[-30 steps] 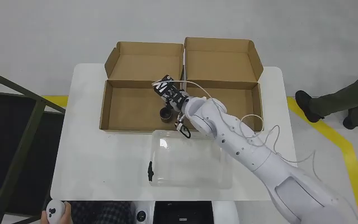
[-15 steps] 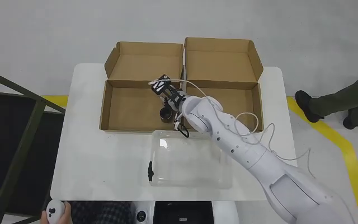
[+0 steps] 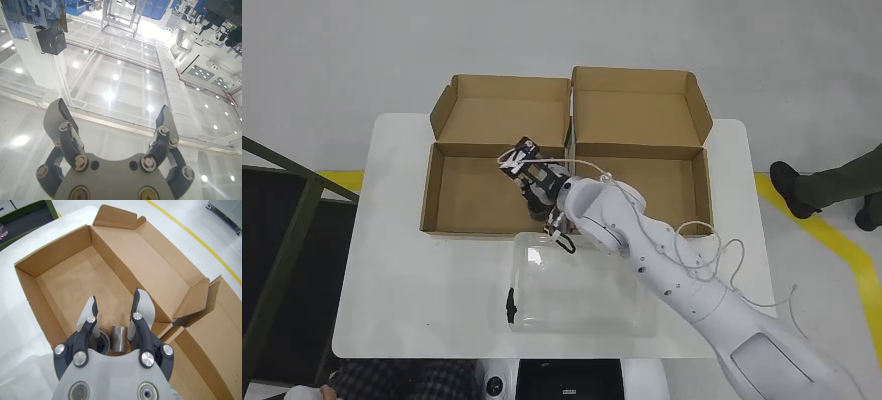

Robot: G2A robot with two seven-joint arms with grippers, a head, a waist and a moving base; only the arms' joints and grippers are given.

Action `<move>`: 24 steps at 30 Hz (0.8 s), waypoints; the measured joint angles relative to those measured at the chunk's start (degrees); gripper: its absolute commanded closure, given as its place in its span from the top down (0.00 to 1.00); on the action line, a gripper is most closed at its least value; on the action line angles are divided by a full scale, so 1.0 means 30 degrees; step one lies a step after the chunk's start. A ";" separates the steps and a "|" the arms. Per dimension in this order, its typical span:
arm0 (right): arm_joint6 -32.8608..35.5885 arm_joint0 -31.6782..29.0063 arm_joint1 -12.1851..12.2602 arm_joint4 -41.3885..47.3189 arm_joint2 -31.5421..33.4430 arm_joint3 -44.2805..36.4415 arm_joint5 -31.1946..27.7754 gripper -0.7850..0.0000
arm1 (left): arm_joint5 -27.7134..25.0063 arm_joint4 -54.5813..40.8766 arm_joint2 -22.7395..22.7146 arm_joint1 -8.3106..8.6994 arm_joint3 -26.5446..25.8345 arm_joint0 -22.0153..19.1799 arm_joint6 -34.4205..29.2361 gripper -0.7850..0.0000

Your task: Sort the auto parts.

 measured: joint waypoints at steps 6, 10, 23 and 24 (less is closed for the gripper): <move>-0.0428 -0.2271 0.0691 -0.1216 0.1257 -0.3682 -0.1969 0.64 | 0.0000 0.0000 0.0000 0.0000 0.0000 0.0000 0.0000 1.00; -0.1035 -0.4106 0.1174 -0.2031 0.2299 -0.5705 -0.3079 0.89 | 0.0000 0.0000 0.0000 0.0000 0.0000 0.0000 0.0000 1.00; -0.4567 -1.0571 0.2644 -0.4982 0.6743 -1.0000 -0.5287 1.00 | 0.0000 0.0000 0.0000 0.0000 0.0000 0.0000 0.0000 1.00; -0.4850 -1.1031 0.2738 -0.5123 0.7131 -1.0211 -0.5412 1.00 | 0.0000 0.0000 0.0000 0.0000 0.0000 0.0000 0.0000 1.00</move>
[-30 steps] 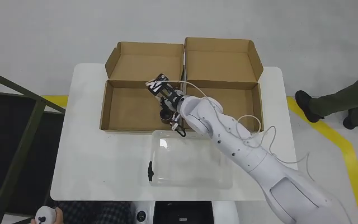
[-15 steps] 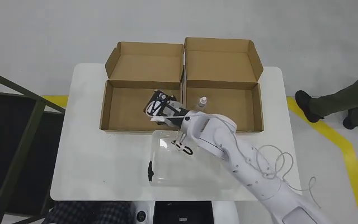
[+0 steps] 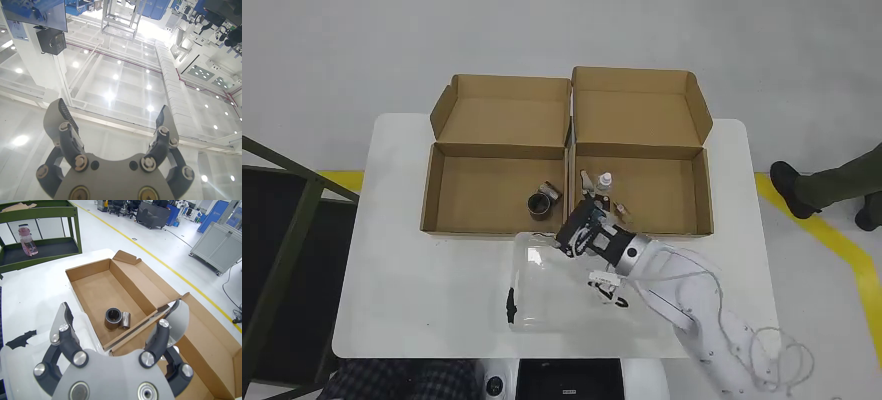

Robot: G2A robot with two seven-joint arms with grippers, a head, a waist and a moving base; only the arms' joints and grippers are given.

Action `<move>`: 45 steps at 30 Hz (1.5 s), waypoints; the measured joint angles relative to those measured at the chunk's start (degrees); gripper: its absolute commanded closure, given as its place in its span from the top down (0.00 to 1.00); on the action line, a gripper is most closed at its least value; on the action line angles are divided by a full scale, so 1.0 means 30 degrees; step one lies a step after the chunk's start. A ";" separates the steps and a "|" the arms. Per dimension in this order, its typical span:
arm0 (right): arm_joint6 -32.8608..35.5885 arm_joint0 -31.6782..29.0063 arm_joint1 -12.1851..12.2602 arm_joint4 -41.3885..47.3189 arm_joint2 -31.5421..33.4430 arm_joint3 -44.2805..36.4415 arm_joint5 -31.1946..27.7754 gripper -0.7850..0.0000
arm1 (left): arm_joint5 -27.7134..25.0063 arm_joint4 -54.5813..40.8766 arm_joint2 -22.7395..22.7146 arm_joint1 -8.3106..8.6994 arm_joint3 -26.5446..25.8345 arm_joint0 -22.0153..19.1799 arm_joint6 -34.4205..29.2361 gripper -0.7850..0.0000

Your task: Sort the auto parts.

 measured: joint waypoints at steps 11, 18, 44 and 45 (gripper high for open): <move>-0.4172 -0.5048 0.0921 -0.0193 0.5419 -0.1182 -0.1268 1.00 | 0.0000 0.0000 0.0000 0.0000 0.0000 0.0000 0.0000 1.00; -0.6722 -0.7645 0.1270 0.0259 0.8611 -0.1488 -0.1830 1.00 | 0.0000 0.0000 0.0000 0.0000 0.0000 0.0000 0.0000 1.00; -1.2091 -1.3635 0.1315 0.3035 1.3669 -0.0363 -0.0068 1.00 | 0.0000 0.0000 0.0000 0.0000 0.0000 0.0000 0.0000 1.00; -1.2087 -1.3632 0.1315 0.3033 1.3666 -0.0365 -0.0068 1.00 | 0.0000 0.0000 0.0000 0.0000 0.0000 0.0000 0.0000 1.00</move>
